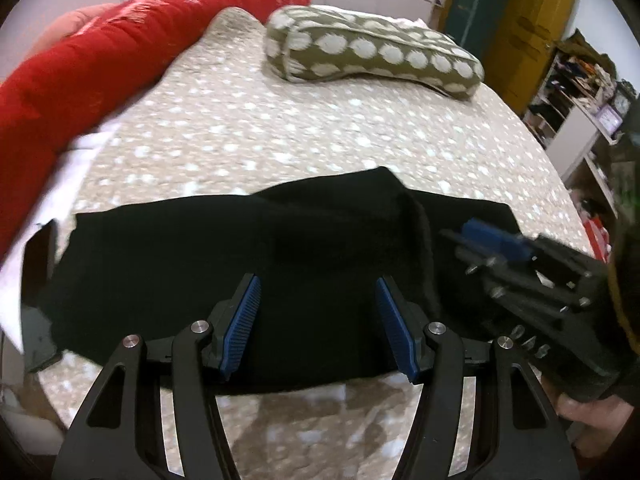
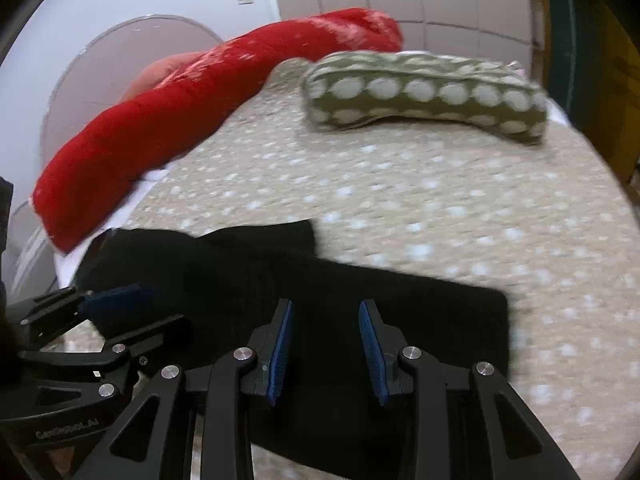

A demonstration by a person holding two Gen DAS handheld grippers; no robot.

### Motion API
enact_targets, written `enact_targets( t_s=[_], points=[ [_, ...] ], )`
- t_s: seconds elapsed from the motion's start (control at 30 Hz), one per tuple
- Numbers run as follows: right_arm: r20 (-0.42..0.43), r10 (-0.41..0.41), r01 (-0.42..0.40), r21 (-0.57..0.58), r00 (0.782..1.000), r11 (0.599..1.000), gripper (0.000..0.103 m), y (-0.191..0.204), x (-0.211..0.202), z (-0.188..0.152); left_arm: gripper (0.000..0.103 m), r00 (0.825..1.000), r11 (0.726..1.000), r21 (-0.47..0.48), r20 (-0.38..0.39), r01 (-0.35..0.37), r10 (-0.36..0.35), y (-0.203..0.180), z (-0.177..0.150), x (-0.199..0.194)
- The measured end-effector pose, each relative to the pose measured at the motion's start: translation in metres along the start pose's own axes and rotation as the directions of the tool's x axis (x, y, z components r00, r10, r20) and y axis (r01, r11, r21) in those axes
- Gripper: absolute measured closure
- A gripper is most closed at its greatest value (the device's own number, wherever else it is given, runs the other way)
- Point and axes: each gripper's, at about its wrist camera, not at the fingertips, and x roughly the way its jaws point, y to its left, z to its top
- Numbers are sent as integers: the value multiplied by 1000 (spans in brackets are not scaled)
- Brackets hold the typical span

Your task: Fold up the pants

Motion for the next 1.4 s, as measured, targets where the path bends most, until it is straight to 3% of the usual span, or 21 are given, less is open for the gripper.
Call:
enact_targets(
  t_s=[0.1,0.23,0.37,0.47,0.57,0.67,0.77,0.83,0.9,1.03,1.27,1.4],
  points=[
    [-36,99,-99,0,994,995,70,13,9,-3,43,1000,1000,-21,2,-14,14,11,-5,-7],
    [6,23,-23,-32,1000,999,70,17,-6,-4,43,999,999,-45,19,-29,30,22,-9,-16],
    [2,40,-40,0,999,999,63,12,-6,-2,43,999,997,-70,18,-30,31,28,-11,-20],
    [-41,67,-69,-38,997,997,62,23,11,-6,43,999,996,-82,20,-43,45,31,-12,-19],
    [-40,40,-44,-98,998,994,62,35,16,-11,43,998,994,-94,0,-55,56,34,-13,-13],
    [-41,104,-108,-85,994,991,62,36,7,-4,43,998,993,-108,-23,-55,53,36,-11,-9],
    [10,105,-104,-67,994,992,59,28,3,-4,43,998,990,-120,-4,-69,69,37,-11,-12],
    [-65,97,-99,-36,993,994,58,21,22,-10,43,997,989,-131,-24,-71,69,38,-11,-8],
    [-37,102,-104,-63,994,993,58,24,18,-11,43,996,988,-133,-33,-82,78,39,-11,-6],
    [-24,198,-199,-38,980,979,58,21,8,0,43,994,980,-166,-35,-105,101,46,-15,-5],
    [-44,117,-121,-113,992,986,57,34,21,5,43,990,971,-196,-37,-139,134,56,-20,-8],
    [9,220,-217,-131,975,967,57,48,7,19,43,994,962,-250,-19,-107,106,68,-29,-21]
  ],
)
